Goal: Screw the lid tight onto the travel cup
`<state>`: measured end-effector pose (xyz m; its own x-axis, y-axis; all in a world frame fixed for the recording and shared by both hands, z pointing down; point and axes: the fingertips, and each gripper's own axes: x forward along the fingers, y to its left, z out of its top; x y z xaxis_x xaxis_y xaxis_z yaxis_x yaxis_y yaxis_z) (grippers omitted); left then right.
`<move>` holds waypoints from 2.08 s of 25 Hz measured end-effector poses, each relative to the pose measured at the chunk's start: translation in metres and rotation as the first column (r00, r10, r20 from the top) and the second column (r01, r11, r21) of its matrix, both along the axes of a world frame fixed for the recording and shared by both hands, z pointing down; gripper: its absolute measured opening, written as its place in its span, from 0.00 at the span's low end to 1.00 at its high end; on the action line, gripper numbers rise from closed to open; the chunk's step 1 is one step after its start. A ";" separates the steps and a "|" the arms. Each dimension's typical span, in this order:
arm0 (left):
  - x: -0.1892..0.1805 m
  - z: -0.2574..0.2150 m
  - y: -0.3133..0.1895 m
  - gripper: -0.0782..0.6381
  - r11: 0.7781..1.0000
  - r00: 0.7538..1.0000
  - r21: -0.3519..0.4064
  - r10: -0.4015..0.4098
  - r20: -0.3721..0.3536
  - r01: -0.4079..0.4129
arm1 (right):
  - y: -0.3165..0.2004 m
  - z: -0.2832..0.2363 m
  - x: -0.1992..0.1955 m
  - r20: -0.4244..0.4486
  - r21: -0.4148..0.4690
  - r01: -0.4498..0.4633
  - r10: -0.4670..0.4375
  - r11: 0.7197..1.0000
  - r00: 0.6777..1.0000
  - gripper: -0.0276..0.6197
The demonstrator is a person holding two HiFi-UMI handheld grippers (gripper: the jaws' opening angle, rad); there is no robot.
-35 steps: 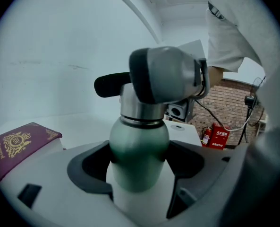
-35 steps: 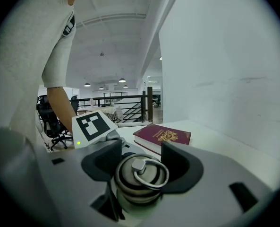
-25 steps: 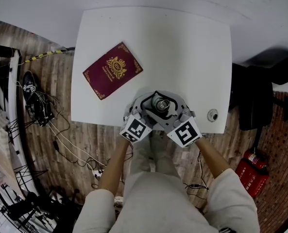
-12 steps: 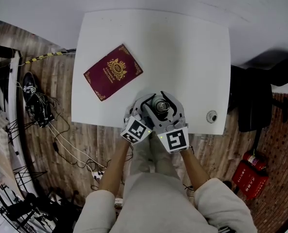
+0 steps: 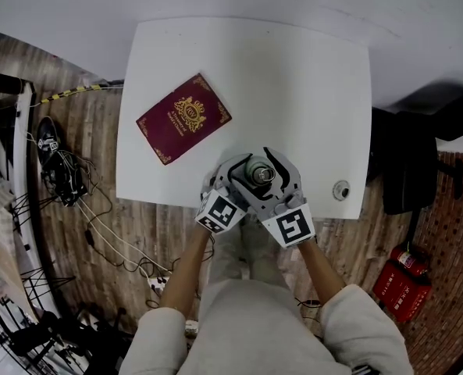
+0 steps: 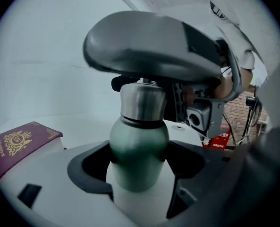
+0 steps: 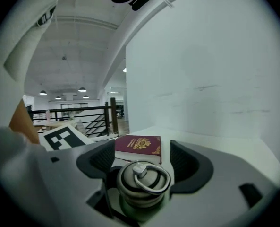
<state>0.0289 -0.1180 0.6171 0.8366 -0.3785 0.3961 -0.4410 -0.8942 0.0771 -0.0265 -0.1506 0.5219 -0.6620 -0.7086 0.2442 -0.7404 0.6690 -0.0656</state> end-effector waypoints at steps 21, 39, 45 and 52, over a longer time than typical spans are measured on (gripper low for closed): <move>-0.001 0.002 0.000 0.60 0.999 0.999 0.001 0.036 0.004 -0.036 | 0.036 0.022 -0.011 -0.237 -0.114 0.679 -0.683 0.726 0.691 0.45; -0.002 0.002 0.000 0.60 1.000 1.000 0.009 0.024 -0.002 -0.024 | 0.025 0.021 -0.009 -0.191 -0.074 0.500 -0.505 0.863 0.842 0.44; -0.001 0.001 0.000 0.60 1.000 1.000 0.013 0.013 -0.010 -0.012 | 0.018 0.019 -0.004 -0.178 -0.049 0.326 -0.330 0.944 0.927 0.44; -0.002 0.000 0.000 0.60 1.000 1.000 0.016 -0.002 -0.011 0.002 | 0.009 0.016 0.003 -0.147 -0.008 0.086 -0.087 0.996 0.985 0.44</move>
